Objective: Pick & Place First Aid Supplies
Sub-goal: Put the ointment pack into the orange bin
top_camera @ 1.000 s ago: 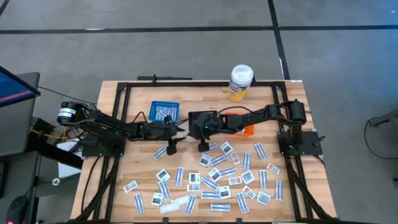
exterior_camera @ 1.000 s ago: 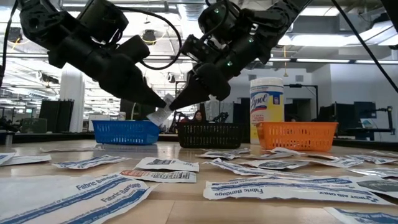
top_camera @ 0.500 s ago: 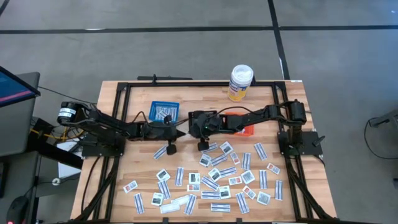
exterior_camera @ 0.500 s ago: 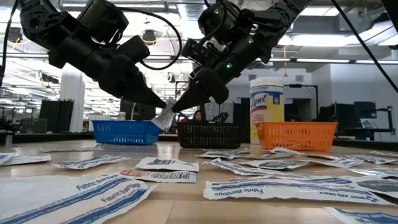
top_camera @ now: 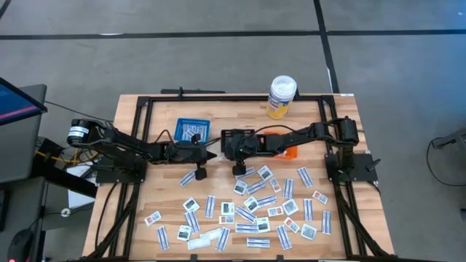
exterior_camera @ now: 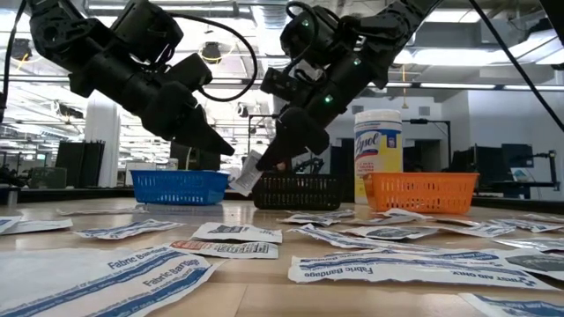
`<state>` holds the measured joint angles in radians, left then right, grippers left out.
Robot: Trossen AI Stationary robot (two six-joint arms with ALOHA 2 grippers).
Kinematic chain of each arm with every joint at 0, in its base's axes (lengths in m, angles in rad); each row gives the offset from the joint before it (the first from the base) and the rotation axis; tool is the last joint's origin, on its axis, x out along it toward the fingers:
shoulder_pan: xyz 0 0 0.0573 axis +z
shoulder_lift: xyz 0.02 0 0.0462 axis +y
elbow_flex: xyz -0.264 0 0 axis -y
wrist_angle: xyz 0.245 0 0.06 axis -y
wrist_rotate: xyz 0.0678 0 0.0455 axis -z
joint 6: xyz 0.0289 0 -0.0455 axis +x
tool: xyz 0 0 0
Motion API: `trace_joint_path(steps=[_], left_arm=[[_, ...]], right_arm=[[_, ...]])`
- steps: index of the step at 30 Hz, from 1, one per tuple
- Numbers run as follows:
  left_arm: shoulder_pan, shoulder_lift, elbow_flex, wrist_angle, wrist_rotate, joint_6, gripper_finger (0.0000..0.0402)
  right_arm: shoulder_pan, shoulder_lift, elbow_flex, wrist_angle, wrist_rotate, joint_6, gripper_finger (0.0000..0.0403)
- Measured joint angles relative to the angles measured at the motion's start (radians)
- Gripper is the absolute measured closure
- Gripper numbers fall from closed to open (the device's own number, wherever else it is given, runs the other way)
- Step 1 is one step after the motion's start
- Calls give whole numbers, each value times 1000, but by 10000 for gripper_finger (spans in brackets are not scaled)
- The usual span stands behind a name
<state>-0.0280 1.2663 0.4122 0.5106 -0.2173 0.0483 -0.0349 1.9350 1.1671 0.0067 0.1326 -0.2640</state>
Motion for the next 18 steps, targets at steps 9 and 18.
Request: trace_joint_path(steps=[9, 18], left_arm=[[0, 0, 0, -26, 8, -31, 349], [0, 0, 0, -36, 58, -38, 251]], right_arm=[[10, -9, 1, 13, 0, -56, 402], [24, -15, 0, 59, -1, -102, 403]])
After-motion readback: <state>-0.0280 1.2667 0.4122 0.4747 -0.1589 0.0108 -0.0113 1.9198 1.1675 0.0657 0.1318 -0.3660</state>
